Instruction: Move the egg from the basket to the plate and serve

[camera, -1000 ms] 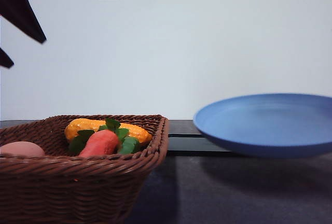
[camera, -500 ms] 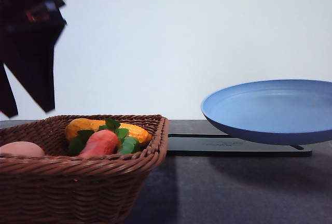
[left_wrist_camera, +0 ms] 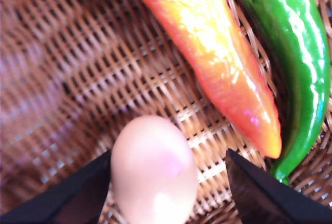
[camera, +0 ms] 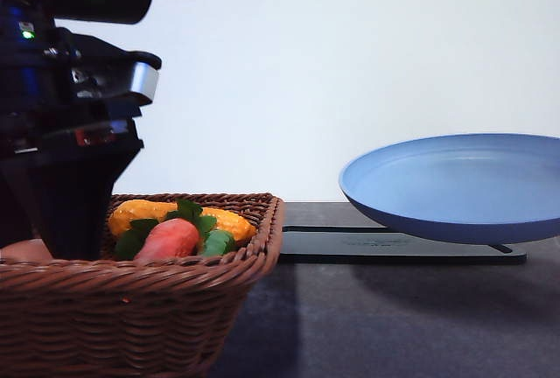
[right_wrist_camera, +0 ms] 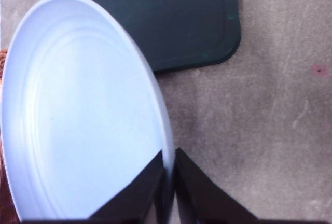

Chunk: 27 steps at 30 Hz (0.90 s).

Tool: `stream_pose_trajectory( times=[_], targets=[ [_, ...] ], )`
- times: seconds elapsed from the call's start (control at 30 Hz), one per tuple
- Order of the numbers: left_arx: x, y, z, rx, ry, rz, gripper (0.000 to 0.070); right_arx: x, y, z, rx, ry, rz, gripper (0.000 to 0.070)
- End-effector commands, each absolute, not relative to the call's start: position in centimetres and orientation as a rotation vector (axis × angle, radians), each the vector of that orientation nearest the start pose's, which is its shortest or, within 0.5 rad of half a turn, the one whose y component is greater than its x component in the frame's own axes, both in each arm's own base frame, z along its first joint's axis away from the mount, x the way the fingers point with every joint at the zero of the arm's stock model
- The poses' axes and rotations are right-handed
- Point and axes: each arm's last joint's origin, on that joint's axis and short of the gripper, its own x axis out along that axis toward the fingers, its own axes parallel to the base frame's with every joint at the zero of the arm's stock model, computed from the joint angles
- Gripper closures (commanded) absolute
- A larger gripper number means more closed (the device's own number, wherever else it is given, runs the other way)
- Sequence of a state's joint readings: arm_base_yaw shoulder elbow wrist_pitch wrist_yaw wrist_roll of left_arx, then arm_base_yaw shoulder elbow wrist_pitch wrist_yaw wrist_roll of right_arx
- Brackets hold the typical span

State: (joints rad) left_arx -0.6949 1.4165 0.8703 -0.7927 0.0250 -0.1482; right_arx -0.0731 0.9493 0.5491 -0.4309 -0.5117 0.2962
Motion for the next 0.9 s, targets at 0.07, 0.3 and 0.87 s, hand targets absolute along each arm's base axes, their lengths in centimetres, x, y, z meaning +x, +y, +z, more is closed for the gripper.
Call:
stream_pose_trajectory(
  times=[0.07,0.3,0.87],
  targets=[
    [18.6,-16.0,19.1,0.349,1.344,-0.511,0.0292,18.0,0.1,21.1,0.528,0.850,0.294,0.0700],
    [18.5,-16.0,19.0,0.356,1.351,-0.513,0.0523,18.0,0.1,21.1,0.527,0.848,0.294,0.0700],
    [20.7,-17.8,26.5,0.315,1.190,-0.568,0.0580,18.0,0.2,21.2,0.565,0.851,0.337,0.0700]
  ],
)
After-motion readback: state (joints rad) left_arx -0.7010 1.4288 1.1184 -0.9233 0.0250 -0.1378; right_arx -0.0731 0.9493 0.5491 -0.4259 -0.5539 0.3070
